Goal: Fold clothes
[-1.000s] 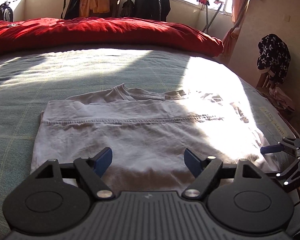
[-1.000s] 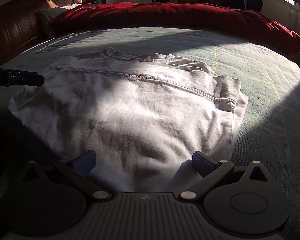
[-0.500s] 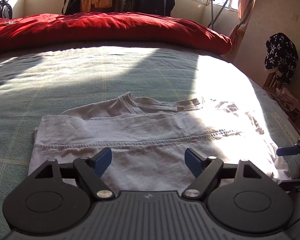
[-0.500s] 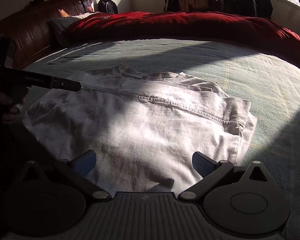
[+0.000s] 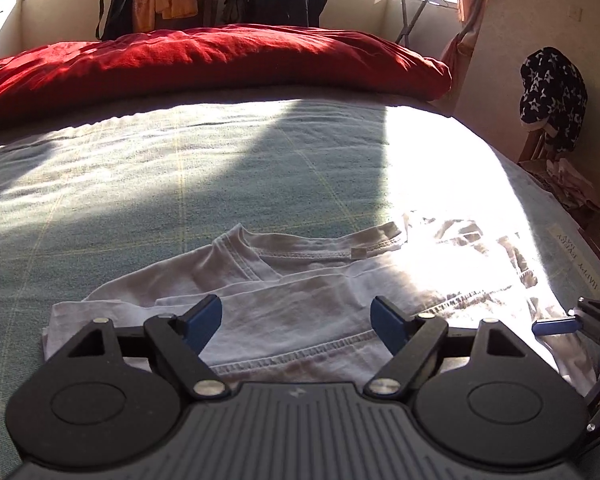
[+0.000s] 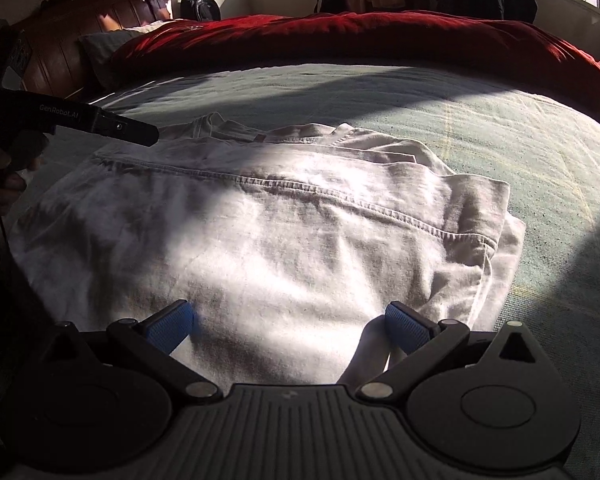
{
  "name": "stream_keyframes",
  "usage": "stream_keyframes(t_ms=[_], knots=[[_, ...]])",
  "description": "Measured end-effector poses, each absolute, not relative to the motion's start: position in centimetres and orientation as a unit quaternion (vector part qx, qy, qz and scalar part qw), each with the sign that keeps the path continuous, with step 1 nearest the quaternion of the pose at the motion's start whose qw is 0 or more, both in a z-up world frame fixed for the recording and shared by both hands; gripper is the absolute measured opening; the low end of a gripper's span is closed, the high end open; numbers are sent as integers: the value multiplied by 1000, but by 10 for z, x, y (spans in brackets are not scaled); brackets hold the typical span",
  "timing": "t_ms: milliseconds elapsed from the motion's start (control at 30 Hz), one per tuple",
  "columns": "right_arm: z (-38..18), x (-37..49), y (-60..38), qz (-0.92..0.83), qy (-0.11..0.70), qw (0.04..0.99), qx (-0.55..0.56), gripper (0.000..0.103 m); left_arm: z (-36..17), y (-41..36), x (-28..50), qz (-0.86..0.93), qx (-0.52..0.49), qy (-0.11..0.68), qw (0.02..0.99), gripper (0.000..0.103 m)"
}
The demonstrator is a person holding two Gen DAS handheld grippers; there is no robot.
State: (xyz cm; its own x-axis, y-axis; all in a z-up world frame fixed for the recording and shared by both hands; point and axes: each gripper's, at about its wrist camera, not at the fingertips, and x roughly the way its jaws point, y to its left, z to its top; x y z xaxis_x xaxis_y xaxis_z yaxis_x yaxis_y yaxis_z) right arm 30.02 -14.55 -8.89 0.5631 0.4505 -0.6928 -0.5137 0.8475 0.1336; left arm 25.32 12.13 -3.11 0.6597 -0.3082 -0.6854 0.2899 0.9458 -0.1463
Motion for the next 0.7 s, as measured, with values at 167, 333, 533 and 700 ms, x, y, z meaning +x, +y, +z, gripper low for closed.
stream_keyframes(t_ms=[167, 333, 533, 700], knots=[[-90, 297, -140, 266, 373, 887, -62, 103, -41, 117, 278, -171, -19, 391, 904, 81], [-90, 295, -139, 265, 371, 888, -67, 103, -43, 116, 281, -163, -16, 395, 904, 81], [-90, 293, -138, 260, 368, 890, -66, 103, -42, 115, 276, -159, -12, 396, 904, 81], [-91, 291, -137, 263, 358, 893, -74, 103, -25, 114, 231, -172, -12, 383, 907, 82]])
